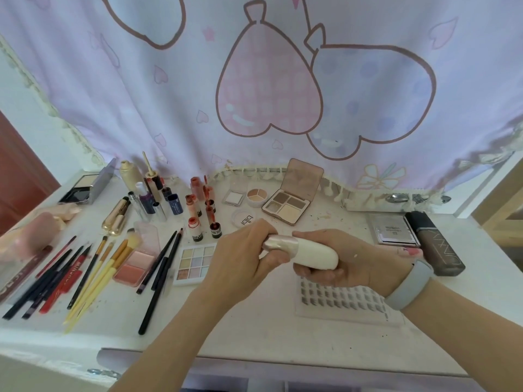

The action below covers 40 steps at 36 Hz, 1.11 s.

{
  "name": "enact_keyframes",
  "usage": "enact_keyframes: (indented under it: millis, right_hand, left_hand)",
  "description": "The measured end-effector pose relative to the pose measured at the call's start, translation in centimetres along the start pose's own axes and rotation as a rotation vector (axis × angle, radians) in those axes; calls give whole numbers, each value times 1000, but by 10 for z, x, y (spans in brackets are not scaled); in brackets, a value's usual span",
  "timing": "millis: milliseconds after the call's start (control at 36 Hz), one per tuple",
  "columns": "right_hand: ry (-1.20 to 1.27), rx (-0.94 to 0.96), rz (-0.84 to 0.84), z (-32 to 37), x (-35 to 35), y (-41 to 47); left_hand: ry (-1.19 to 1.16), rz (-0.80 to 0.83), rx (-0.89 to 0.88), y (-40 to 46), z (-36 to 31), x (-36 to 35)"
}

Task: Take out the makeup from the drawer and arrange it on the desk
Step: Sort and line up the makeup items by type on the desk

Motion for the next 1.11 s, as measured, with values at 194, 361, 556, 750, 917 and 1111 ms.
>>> enact_keyframes:
  millis: [194, 361, 556, 750, 917, 1111]
  right_hand:
    - [-36, 53, -60, 1, 0, 5]
    - [-551, 403, -587, 42, 20, -9]
    - [-876, 737, -829, 67, 20, -31]
    - [-720, 673, -881, 63, 38, -38]
    - [-458, 518, -748, 50, 45, -29]
    - [-666, 532, -749, 46, 35, -26]
  left_hand:
    - [37, -60, -2, 2, 1, 5]
    - [-80, -85, 400, -13, 38, -4]
    - [-670, 62, 978, -33, 66, -30]
    - [-694, -102, 813, -26, 66, -10]
    - [-151, -2, 99, -9, 21, 1]
    - [-90, -84, 103, -5, 18, 7]
Point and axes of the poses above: each hand's wrist, its own y-axis towards the middle knuckle, its own x-axis out of the back of the hand, z = x × y, the point moved 8 cm from there along y, towards the middle knuckle, and after that the axes turned 11 degrees about -y, right-handed, at the moved point
